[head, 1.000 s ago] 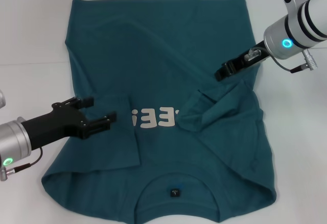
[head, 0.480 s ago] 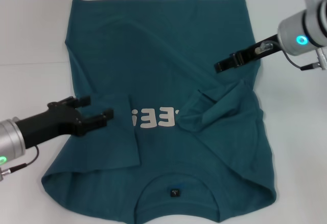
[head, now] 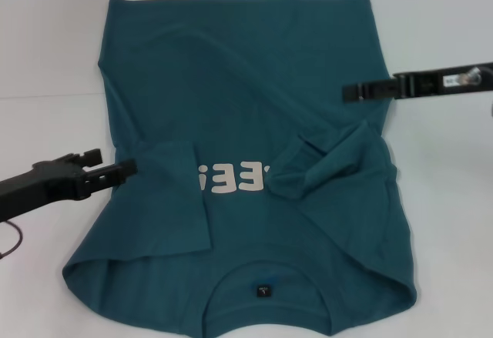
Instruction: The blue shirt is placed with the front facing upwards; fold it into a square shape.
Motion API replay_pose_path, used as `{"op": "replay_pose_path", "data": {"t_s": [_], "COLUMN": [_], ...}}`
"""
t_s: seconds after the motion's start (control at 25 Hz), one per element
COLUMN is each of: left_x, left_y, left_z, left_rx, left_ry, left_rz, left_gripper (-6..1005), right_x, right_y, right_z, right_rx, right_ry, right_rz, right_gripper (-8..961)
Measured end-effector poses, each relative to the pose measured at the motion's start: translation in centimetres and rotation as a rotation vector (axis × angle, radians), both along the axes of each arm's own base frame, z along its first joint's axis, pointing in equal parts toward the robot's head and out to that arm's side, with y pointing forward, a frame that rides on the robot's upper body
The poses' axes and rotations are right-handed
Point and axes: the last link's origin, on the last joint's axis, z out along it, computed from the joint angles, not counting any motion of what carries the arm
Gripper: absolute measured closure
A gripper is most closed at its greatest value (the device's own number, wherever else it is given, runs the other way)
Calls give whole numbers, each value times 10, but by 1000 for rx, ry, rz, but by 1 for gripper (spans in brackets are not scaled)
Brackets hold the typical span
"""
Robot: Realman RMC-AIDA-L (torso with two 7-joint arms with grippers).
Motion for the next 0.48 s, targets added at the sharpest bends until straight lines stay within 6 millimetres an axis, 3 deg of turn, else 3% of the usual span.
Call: {"op": "replay_pose_path", "data": {"t_s": [0.24,0.32,0.48], "left_x": [-11,-14,-16], "left_y": [-4,-9,-21], "left_z": [9,11,18], "left_rx": [-75,-93,-130], "left_ry": [-12,-6,51], "left_rz": [129,166,235], "left_gripper": [128,115,109], "right_x": [20,29,40], "right_y": [-16,-22,-31], "right_z": [1,2,7], "right_rx": [-25,-28,-27], "right_ry": [13,25,35], "right_rz": [-50,-71,-92], "right_gripper": [105,14,14]}}
